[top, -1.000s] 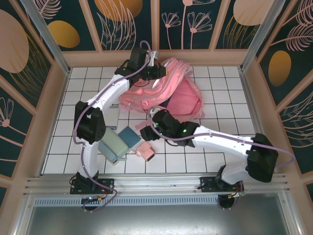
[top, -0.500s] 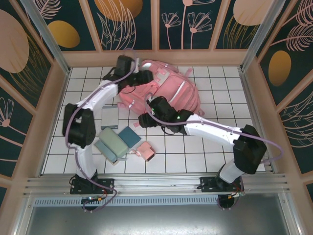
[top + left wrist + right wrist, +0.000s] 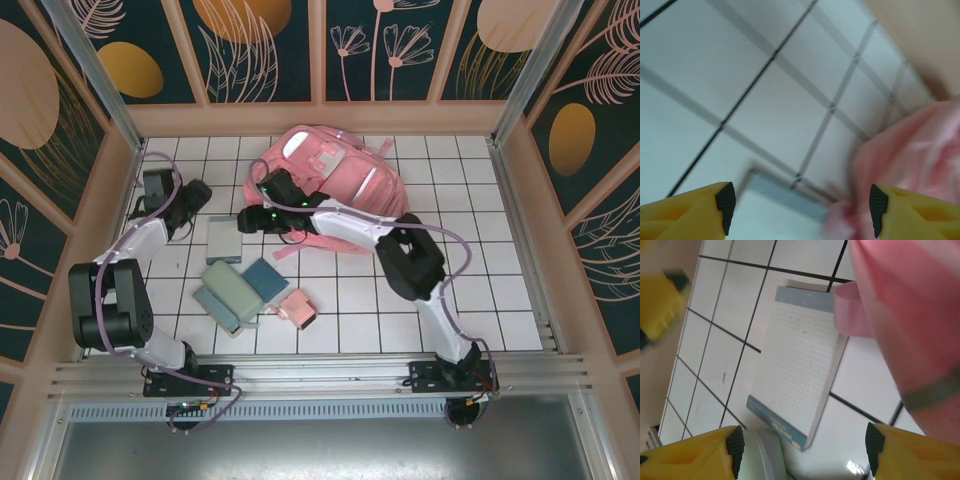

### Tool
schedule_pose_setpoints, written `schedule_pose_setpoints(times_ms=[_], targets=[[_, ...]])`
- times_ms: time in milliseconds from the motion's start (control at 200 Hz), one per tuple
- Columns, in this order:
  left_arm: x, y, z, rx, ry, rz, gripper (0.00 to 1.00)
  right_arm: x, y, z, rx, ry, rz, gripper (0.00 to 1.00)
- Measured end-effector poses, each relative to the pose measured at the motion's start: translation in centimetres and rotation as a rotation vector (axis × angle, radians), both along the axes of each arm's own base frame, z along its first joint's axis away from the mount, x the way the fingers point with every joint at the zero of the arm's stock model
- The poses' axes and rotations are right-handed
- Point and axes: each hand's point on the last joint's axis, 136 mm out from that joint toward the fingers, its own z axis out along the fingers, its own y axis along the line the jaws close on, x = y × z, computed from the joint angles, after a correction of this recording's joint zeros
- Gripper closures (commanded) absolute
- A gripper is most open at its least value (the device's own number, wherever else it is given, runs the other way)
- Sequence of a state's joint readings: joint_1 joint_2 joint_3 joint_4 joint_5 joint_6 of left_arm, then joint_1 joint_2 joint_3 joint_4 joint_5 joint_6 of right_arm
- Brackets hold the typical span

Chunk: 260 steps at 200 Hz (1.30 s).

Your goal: Pack the student bag

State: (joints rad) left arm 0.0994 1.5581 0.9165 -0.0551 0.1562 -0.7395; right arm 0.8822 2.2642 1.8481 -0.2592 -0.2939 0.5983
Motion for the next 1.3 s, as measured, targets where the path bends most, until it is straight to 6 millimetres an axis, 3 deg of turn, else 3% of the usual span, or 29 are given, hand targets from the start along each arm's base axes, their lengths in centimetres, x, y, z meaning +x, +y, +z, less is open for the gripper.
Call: schedule_pose_setpoints(times_ms=[75,175,530,801,1301], targets=[[-1.9,-0.1,-3.1,-0.026,0.079,0.013,0.28,0.8,1.8,-0.7,0.001,0.032,-0.018,0.37],[-3.1,-0.6,-4.8,-0.058,0.118,0.014,0.28,1.1,3.1,-1.8,-0.004,0.073,-0.039,0.38],[-2.9,-2.3,-7.2,-0.218,0.106,0.000,0.34,-1.0,3.9,-6.7,-0.082,0.183,-0.057,0.38],[-2.1,-3.1,-7.1,-0.325,0.054,-0.016,0.36,-0.7,4.8,-6.4,-0.018,0.245,-0.056,0.44],[-1.5,-2.5,-6.9,-0.339,0.019,0.008,0.37,-0.1,3.9,-7.1,-0.006,0.313,-0.098,0.94]])
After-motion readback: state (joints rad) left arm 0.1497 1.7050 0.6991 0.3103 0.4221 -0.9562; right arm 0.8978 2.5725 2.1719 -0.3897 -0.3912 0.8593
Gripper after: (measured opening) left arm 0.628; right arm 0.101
